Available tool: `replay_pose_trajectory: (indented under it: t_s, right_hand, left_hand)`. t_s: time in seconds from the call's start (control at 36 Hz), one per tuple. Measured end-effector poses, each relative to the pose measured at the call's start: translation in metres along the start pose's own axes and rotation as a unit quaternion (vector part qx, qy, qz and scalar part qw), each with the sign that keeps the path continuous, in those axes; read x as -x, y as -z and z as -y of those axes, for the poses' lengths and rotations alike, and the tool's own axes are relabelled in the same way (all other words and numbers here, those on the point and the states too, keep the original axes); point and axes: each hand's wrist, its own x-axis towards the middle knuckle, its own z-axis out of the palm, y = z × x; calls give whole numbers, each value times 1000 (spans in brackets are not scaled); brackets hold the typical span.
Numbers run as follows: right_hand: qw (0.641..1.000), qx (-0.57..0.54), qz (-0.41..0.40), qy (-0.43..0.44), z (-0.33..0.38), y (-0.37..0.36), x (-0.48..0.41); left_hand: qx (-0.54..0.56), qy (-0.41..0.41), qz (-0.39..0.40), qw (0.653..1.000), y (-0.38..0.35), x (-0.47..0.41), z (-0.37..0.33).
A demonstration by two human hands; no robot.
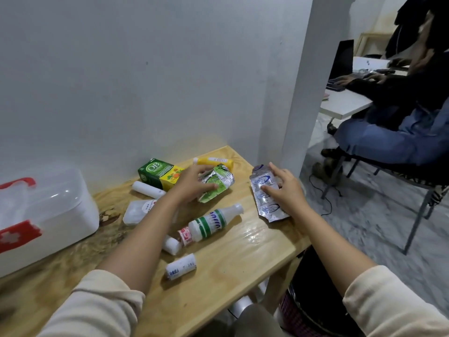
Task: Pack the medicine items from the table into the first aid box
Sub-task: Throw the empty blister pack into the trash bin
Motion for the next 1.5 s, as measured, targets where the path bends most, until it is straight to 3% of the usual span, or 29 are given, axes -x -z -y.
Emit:
replay_pose_trajectory:
  t_s: [0.25, 0.39, 0.61, 0.78, 1.06, 1.28, 1.5]
  right_hand:
    - [997, -4, -72, -9, -22, 80, -4]
    - [990, 45, -129, -42, -61, 136, 17]
    - [967, 32, -157, -198, -159, 188, 82]
    - [942, 44, -153, -296, -239, 186, 124]
    - [916, 7, -60, -397, -339, 112, 161]
    - [892, -25, -28, -450, -387, 75, 163]
    - [876, -31, -12, -482, -389, 72, 157]
  left_hand:
    - [134, -56, -34, 989, -43, -48, -97]
    - [178, -72, 32, 981, -119, -59, -157]
    - [186, -61, 130, 972, -279, -42, -204]
    - [185, -9, 192, 964, -374, -18, -179]
    - [102, 183, 186, 960, -468, 4, -57]
    - [69, 234, 235, 941, -501, 3, -9]
    - [48, 202, 277, 938, -499, -5, -4]
